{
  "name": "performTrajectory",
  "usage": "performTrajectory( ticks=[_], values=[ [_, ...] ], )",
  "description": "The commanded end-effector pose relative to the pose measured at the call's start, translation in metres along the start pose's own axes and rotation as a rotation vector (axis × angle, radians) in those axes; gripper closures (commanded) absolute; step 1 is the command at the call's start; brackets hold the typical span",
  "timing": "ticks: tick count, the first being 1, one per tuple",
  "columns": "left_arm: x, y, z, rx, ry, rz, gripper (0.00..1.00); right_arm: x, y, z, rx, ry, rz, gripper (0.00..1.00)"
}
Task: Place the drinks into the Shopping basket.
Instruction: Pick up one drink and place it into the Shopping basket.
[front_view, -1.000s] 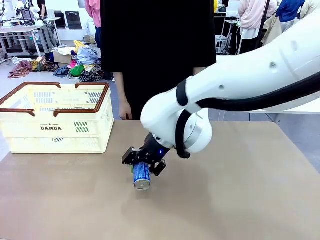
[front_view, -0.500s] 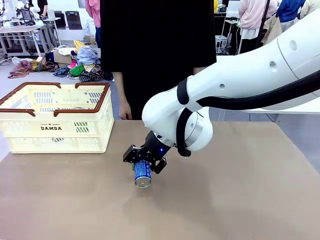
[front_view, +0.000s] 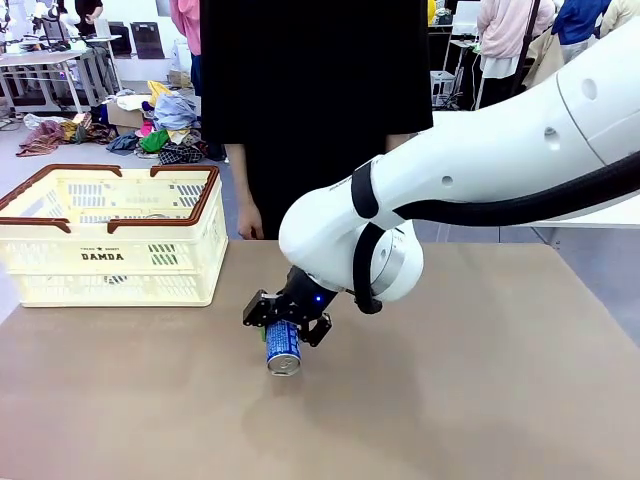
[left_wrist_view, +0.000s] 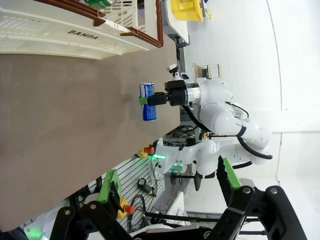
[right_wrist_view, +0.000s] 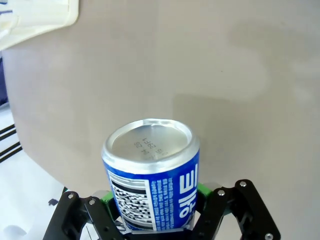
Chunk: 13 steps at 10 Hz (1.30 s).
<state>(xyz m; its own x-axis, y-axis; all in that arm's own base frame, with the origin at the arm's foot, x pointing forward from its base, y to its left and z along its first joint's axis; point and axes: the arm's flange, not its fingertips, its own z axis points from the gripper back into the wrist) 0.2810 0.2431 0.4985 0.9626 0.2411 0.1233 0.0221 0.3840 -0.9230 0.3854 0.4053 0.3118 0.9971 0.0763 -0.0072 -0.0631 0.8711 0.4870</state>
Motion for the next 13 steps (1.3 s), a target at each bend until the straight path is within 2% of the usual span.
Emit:
performTrajectory(
  ticks=[1,3,6,10,13],
  values=[
    [-0.002,-0.002,0.000,-0.006,-0.004,0.003,0.00,0.008,0.035,0.004,-0.102,-0.021,-0.062,1.00],
    [-0.002,-0.002,0.000,-0.006,-0.004,0.003,0.00,0.008,0.050,-0.008,-0.201,-0.066,-0.112,1.00],
    [-0.002,-0.002,0.000,-0.006,-0.004,0.003,0.00,0.015,0.061,-0.025,-0.318,-0.055,-0.075,1.00],
    [-0.002,-0.002,0.000,-0.006,-0.004,0.003,0.00,0.025,0.054,-0.034,-0.356,0.000,-0.095,1.00],
    [-0.002,-0.002,0.000,-0.006,-0.004,0.003,0.00,0.031,0.047,-0.042,-0.382,0.001,-0.119,1.00]
  ],
)
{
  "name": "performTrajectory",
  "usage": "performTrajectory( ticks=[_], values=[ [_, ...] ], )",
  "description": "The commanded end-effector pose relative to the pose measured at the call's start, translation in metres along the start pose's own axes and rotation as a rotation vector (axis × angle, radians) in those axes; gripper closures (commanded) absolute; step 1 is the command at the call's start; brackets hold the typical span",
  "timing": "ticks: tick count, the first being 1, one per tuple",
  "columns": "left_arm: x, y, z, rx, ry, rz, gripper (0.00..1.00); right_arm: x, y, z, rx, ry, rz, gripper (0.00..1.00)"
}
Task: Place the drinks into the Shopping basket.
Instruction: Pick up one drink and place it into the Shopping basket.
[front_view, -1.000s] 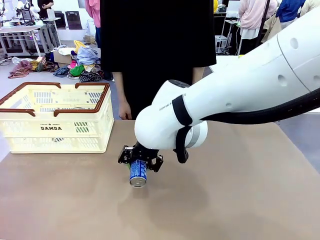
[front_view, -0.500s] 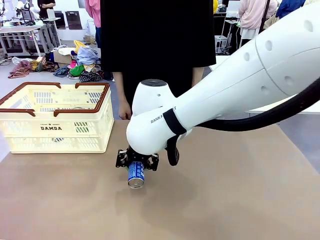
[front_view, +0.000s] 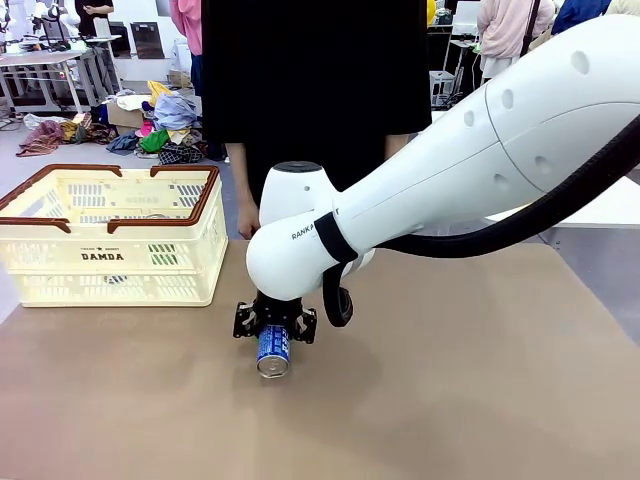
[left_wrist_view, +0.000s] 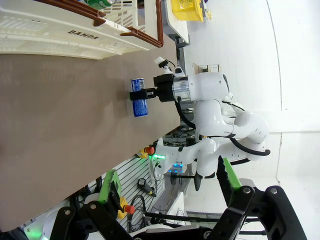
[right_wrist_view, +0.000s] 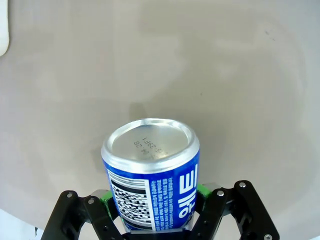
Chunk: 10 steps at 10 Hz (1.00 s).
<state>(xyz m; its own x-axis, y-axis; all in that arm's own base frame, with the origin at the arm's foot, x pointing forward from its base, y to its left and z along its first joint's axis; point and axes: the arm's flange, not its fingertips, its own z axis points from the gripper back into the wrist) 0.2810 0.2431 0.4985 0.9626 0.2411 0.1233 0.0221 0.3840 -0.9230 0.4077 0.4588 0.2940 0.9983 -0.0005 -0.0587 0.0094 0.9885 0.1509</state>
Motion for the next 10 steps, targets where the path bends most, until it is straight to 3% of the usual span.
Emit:
performTrajectory(
  ticks=[1,2,3,7,10],
  values=[
    [-0.002,-0.002,0.000,-0.006,-0.004,0.003,0.00,0.006,0.010,-0.001,-0.026,-0.023,-0.038,0.94],
    [-0.002,-0.002,0.000,-0.006,-0.004,0.003,0.00,0.007,0.008,-0.003,-0.023,-0.019,-0.048,0.51],
    [-0.002,-0.002,0.000,-0.006,-0.004,0.003,0.00,0.007,0.006,-0.003,-0.027,-0.020,-0.052,0.00],
    [-0.002,-0.002,0.000,-0.006,-0.004,0.003,0.00,0.004,-0.003,0.012,0.008,-0.029,-0.052,0.00],
    [-0.002,-0.002,0.000,-0.006,-0.004,0.003,0.00,-0.018,-0.021,0.106,0.027,-0.028,-0.044,0.00]
  ],
)
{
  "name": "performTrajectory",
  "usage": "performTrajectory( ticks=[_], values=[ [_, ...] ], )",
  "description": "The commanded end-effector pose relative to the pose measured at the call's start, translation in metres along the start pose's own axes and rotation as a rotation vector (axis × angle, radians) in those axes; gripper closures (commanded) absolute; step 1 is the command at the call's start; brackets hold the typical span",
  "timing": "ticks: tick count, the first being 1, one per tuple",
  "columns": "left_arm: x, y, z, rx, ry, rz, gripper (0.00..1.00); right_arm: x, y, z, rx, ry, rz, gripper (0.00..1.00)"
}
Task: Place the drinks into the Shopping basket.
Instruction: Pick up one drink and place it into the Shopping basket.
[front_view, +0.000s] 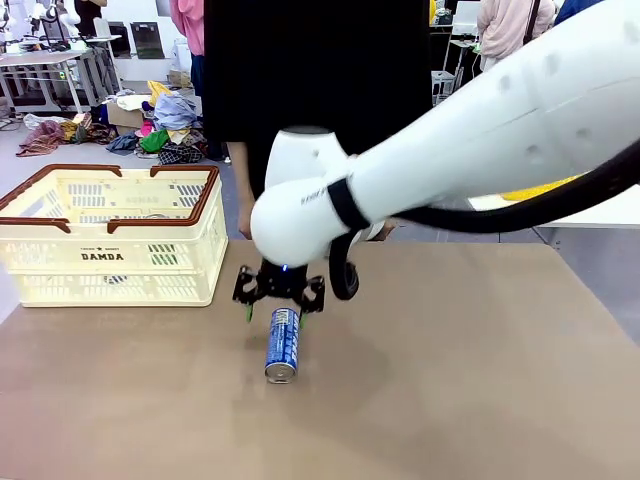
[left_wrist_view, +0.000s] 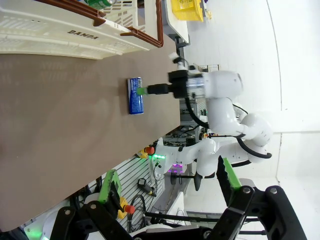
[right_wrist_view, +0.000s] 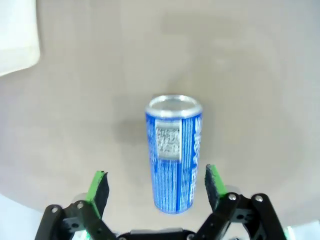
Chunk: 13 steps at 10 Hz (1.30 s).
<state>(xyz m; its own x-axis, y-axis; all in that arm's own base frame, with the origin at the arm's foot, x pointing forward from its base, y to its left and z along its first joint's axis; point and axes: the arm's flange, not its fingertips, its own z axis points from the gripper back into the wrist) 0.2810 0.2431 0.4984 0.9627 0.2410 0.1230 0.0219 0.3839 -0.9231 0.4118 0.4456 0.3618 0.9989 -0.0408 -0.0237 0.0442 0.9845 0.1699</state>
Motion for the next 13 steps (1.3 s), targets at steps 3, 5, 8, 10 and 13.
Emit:
performTrajectory(
  ticks=[3,5,8,10,13],
  values=[
    [-0.002,-0.002,0.000,-0.006,-0.004,0.002,0.00,-0.034,-0.104,0.127,0.118,0.144,-0.002,0.00],
    [-0.002,-0.002,0.000,-0.006,-0.004,0.002,0.00,-0.043,-0.209,0.145,0.346,0.267,0.021,0.00],
    [-0.002,-0.002,0.000,-0.006,-0.004,0.002,0.00,-0.073,-0.366,0.122,0.812,0.254,-0.022,0.00],
    [-0.002,-0.002,0.000,-0.006,-0.004,0.002,0.00,-0.079,-0.421,0.076,0.992,0.221,-0.063,0.00],
    [-0.002,-0.002,0.000,-0.006,-0.004,0.002,0.00,-0.082,-0.414,0.105,0.917,0.221,-0.049,0.00]
  ],
)
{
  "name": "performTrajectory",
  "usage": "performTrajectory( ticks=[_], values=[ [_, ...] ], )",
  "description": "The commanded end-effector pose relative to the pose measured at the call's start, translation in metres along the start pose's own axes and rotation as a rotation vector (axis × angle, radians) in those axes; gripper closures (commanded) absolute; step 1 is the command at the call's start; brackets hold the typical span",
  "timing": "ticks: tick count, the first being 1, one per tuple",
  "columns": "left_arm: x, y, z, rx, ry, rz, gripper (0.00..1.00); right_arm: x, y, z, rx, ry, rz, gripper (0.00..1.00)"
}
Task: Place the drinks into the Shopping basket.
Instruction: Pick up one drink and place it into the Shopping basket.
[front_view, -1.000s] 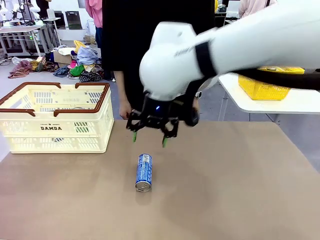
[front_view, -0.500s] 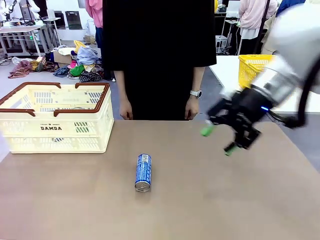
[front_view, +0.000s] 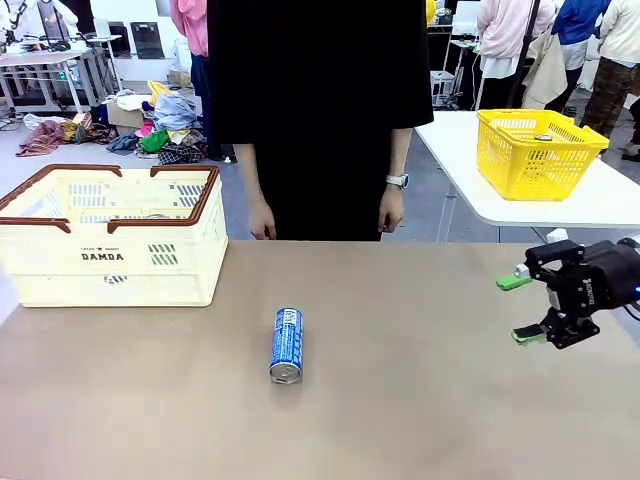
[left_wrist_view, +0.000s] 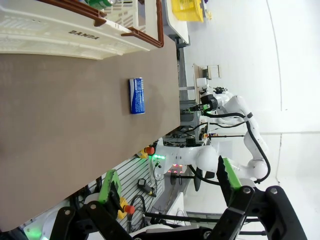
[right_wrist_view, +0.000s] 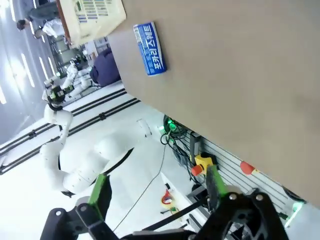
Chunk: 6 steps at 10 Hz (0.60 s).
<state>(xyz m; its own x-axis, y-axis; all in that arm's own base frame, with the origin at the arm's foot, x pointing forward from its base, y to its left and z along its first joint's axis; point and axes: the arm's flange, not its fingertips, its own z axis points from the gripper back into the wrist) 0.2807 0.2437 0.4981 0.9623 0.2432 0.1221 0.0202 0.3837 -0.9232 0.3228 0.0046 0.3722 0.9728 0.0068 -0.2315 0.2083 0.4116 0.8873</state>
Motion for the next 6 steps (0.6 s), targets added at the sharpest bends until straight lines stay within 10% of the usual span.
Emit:
performTrajectory(
  ticks=[1,4,6],
  values=[
    [-0.002,-0.003,-0.001,-0.006,-0.003,0.001,0.00,-0.015,0.028,-0.008,-0.055,0.032,0.026,0.00],
    [-0.002,-0.003,-0.001,-0.006,-0.003,0.001,0.00,0.004,0.020,0.010,0.098,-0.045,0.079,0.00],
    [-0.002,-0.003,-0.001,-0.006,-0.003,0.001,0.00,-0.005,0.011,0.117,0.379,-0.158,0.148,0.00]
  ],
)
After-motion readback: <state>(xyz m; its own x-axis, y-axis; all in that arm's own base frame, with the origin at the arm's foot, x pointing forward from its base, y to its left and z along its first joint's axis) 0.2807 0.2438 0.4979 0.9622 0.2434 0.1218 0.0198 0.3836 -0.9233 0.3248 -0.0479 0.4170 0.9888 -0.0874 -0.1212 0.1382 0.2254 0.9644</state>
